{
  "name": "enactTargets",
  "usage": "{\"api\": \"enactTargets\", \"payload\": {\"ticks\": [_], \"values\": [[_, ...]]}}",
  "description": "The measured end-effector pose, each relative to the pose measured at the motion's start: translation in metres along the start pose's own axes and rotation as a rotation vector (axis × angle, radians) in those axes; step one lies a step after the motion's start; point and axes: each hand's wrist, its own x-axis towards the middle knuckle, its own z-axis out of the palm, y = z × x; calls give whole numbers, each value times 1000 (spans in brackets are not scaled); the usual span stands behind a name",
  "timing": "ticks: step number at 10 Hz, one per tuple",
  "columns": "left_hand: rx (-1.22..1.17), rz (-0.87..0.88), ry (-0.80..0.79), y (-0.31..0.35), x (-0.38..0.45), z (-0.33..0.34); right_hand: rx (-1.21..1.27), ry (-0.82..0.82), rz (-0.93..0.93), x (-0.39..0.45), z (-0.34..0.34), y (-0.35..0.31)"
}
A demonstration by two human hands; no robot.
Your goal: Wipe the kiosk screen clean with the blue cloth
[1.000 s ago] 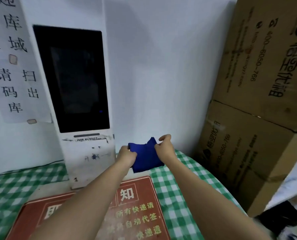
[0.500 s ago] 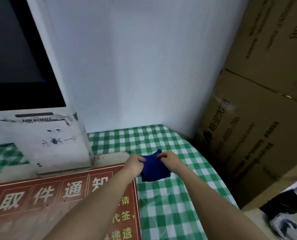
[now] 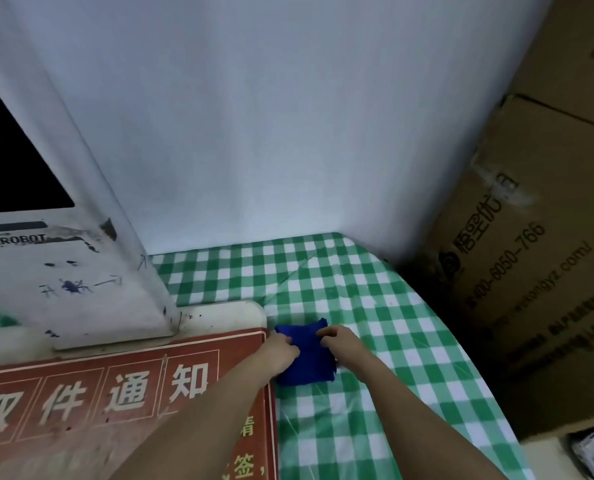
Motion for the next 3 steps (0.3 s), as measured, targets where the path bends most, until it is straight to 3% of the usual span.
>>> {"api": "enactTargets", "payload": {"ticks": [3], "values": [[108, 34, 128, 7, 2, -13, -357, 192, 12, 4, -11, -3]]}}
